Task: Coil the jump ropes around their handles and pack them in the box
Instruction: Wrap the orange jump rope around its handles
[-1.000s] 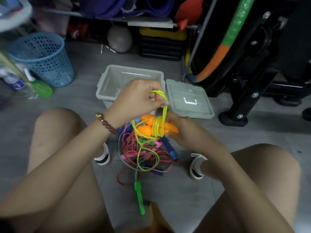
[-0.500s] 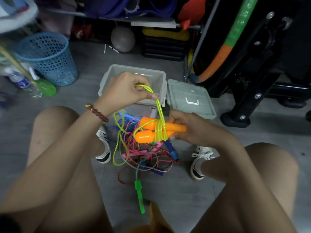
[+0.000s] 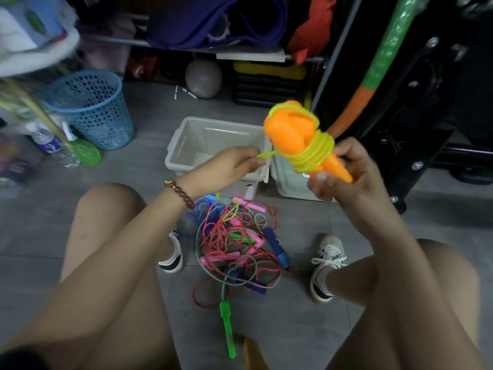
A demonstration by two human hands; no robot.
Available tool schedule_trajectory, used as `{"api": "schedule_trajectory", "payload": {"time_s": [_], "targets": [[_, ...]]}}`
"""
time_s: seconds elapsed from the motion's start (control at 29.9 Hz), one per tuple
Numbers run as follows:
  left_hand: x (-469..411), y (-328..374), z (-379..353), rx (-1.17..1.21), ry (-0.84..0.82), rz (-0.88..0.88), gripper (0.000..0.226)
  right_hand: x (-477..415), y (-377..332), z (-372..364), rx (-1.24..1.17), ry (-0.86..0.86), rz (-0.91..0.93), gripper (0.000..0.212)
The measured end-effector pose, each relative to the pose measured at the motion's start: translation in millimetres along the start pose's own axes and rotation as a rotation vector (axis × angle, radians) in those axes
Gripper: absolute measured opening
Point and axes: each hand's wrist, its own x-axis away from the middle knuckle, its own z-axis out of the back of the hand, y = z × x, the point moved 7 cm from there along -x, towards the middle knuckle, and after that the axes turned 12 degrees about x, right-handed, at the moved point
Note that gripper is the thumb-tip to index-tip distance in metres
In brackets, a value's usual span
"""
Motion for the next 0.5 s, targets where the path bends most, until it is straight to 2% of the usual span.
{"api": "schedule_trajectory", "payload": {"time_s": [0.1, 0.17, 0.3, 0.43, 0.5], "targets": [[2.4, -35.6, -23.2, -0.294, -0.192, 0.203, 0.016, -1.1, -3.8, 31.5, 0.069, 0.330, 0.033, 0.025], [8.4, -49.8, -30.3, -0.287, -0.253, 0.281, 0.012, 3.2, -3.8, 57.1, 0.174, 0.488, 0.022, 0.026], [7.0, -31.5, -24.9, -0.132, -0.097, 0.140, 0.025, 12.1, 9.4, 84.2, 0.556, 0.632, -0.130, 0.030], [15.3, -10.5, -7.0, -0.228, 0.081, 0.000, 0.049, 11.6, 19.4, 87.8, 0.738, 0.589, -0.227, 0.029], [20.1, -6.8, 6.2, -0.127, 0.190, -0.015, 0.053, 13.0, 22.1, 81.6, 0.813, 0.547, -0.242, 0.028]]}}
